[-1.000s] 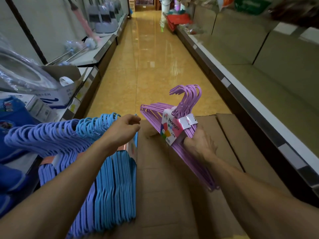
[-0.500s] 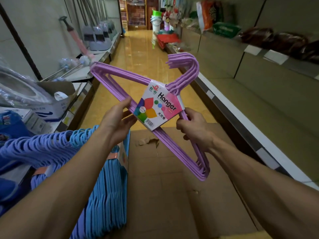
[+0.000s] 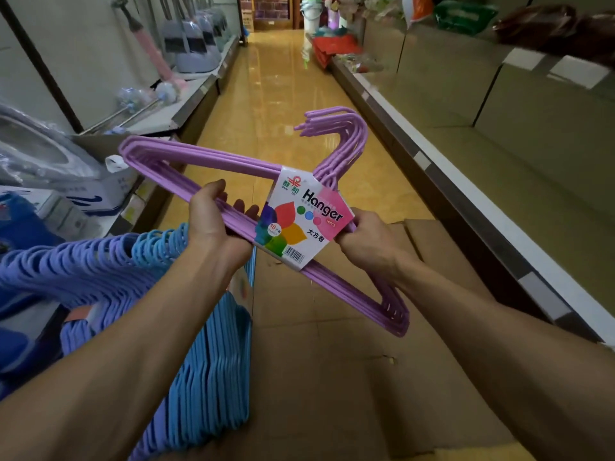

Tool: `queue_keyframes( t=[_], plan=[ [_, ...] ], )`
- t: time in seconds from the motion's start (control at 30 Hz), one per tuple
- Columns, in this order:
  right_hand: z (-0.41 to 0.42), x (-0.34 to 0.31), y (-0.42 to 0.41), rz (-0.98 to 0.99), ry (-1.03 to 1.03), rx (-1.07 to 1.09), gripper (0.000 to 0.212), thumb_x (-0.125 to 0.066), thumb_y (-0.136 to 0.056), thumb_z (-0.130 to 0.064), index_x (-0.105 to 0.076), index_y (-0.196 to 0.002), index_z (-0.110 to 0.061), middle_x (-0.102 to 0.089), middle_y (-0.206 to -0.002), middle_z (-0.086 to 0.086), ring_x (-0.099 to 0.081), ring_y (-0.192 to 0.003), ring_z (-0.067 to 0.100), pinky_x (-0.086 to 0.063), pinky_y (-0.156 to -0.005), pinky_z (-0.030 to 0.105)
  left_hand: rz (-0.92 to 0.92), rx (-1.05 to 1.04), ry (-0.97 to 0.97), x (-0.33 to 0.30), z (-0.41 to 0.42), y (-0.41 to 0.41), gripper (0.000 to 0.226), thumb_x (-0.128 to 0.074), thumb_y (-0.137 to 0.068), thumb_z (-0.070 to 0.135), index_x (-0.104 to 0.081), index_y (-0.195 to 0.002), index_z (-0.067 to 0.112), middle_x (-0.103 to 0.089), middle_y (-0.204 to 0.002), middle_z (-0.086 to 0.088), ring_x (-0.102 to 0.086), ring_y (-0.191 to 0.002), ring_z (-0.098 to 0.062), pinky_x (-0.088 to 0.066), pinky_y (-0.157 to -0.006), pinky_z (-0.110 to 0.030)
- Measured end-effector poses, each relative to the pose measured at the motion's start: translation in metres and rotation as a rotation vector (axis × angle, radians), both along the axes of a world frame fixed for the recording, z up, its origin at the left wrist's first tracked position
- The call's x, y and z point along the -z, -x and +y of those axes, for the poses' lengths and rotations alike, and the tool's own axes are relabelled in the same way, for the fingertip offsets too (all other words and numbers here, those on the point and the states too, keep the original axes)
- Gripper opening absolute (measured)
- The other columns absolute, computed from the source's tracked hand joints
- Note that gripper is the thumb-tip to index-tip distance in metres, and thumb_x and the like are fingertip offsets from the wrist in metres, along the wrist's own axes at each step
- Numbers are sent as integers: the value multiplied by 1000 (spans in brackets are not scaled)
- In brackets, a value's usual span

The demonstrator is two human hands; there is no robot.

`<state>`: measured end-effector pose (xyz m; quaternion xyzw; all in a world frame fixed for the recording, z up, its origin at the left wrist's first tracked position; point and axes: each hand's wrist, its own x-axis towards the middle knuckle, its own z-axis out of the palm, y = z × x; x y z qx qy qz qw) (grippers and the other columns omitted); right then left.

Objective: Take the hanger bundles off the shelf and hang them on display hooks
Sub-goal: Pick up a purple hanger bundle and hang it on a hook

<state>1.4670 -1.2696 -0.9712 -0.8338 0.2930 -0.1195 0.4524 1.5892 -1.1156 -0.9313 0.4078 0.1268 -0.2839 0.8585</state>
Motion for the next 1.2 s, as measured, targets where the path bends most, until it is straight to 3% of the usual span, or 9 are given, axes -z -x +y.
queue_keyframes(
  t=[0.2,0.33,0.43,0.6,0.73,0.87,1.03,1.2],
  plan=[
    [-10,1,-8,-48,-4,-45,14,-57,-98,-23,-56,-112,-26,-68,-102,-5,-63,-90,11,-53,-70,29,-25,-14,60,5,3,-3,10,-60,-93,24,-53,-93,16,-52,-85,-4,-57,-77,-18,-53,-77,-35],
    [-3,-25,-4,-11,12,-93,14,-59,-98,-22,-54,-110,-27,-65,-102,-9,-58,-91,5,-45,-64,22,-1,-71,71,-16,13,10,17,-59,-93,23,-51,-81,15,-50,-70,-2,-57,-61,-16,-51,-71,-30],
    [6,-72,1,-12,4,-110,17,-58,-98,-19,-51,-112,-27,-64,-104,-7,-60,-95,10,-49,-69,25,9,-102,107,-60,23,16,20,-59,-94,23,-52,-77,15,-55,-60,-1,-61,-45,-15,-53,-76,-30],
    [20,-197,5,-30,-6,-88,32,-58,-95,-16,-54,-126,-26,-67,-114,-4,-62,-104,16,-55,-89,40,-48,-98,172,-187,36,18,20,-57,-95,25,-55,-77,16,-61,-61,1,-64,-52,-15,-51,-95,-33],
    [28,-325,9,-41,-34,-110,30,-55,-94,-14,-54,-121,-26,-67,-111,-3,-62,-103,17,-55,-89,43,-64,-92,142,-321,44,20,22,-57,-95,26,-51,-76,18,-59,-60,1,-64,-48,-14,-55,-76,-25],
    [40,-463,24,-63,-49,-109,28,-58,-93,-19,-53,-118,-30,-68,-106,-6,-63,-99,15,-57,-87,46,-103,-106,110,-465,55,30,20,-56,-95,25,-52,-77,18,-61,-62,1,-66,-51,-14,-54,-75,-27],
    [67,-619,56,-133,-99,-98,29,-62,-92,-32,-54,-119,-31,-69,-107,-12,-65,-98,10,-56,-88,46,-160,-50,183,-618,78,55,17,-59,-93,36,-58,-87,20,-65,-89,-2,-69,-90,-20,-50,-100,-38],
    [85,-739,77,-194,-85,-65,25,-62,-93,-33,-56,-117,-28,-69,-105,-11,-65,-95,11,-56,-84,43,-224,-66,186,-740,87,75,23,-60,-92,39,-54,-81,19,-62,-72,1,-68,-64,-14,-57,-82,-30]
  ],
)
